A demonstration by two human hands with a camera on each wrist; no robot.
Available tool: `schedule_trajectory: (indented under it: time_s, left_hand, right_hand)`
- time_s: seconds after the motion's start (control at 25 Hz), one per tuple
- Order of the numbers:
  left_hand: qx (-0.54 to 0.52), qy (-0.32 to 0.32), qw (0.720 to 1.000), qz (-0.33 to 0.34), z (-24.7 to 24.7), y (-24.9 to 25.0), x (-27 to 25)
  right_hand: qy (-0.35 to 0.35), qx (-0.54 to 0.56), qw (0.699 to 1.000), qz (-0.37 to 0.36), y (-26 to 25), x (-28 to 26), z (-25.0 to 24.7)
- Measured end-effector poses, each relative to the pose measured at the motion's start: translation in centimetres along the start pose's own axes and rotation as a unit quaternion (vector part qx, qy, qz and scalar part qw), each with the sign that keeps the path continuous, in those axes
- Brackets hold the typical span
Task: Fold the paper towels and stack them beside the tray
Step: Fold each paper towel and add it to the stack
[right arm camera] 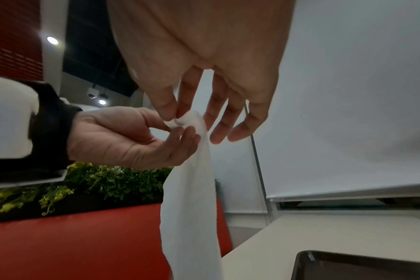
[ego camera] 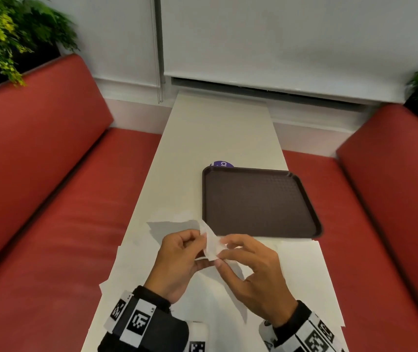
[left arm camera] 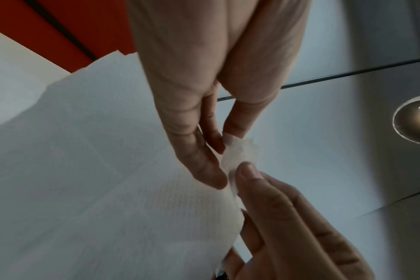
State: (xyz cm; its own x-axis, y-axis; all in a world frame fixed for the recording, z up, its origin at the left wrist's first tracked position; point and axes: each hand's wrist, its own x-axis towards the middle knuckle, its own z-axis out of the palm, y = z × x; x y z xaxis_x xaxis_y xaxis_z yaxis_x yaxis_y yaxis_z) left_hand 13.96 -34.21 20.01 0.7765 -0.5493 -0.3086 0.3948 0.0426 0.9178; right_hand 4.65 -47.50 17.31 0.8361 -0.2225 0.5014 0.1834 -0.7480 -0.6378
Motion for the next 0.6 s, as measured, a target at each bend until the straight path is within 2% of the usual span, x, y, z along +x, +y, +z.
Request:
schedule_trajectory:
  time_s: [0.08, 0.16, 0.24, 0.28, 0.32, 0.44, 0.52, 0.6]
  left_hand:
    - [0.030, 0.006, 0.999, 0.012, -0.1, -0.1, -0.2]
    - [0.091, 0.007, 0.995, 0.036, -0.3, -0.4, -0.1]
    - [0.148, -0.002, 0.988, 0.050, -0.6, -0.5, 0.0]
    - [0.163, -0.003, 0.985, 0.050, -1.0, -0.6, 0.0]
    - [0.165, 0.005, 0.985, 0.048, -1.5, -0.8, 0.1]
    - [0.117, 0.072, 0.990, 0.043, -3.9, -1.0, 0.0]
    - [0.059, 0.096, 0.992, 0.050, -5.4, -0.6, -0.3]
    - [-0.033, 0.076, 0.996, 0.045, -6.3, 0.7, -0.7]
  right_hand:
    - [-0.013, 0.062, 0.996, 0.060, -0.7, 0.0, 0.1]
    - [-0.053, 0.134, 0.979, 0.143, -1.3, 0.6, 0.4]
    - [-0.062, 0.103, 0.984, 0.134, -1.3, 0.8, 1.0]
    - [-0.045, 0.090, 0.987, 0.124, -0.9, 0.8, 1.4]
    - [-0.024, 0.107, 0.984, 0.143, -0.3, 0.9, 1.6]
    - [0.033, 0.177, 0.931, 0.318, 2.9, 1.2, 2.2]
    - [0.055, 0.113, 0.901, 0.415, 5.6, 1.3, 3.0]
    - [0.029, 0.019, 0.886, 0.463, 7.6, 0.6, 4.0]
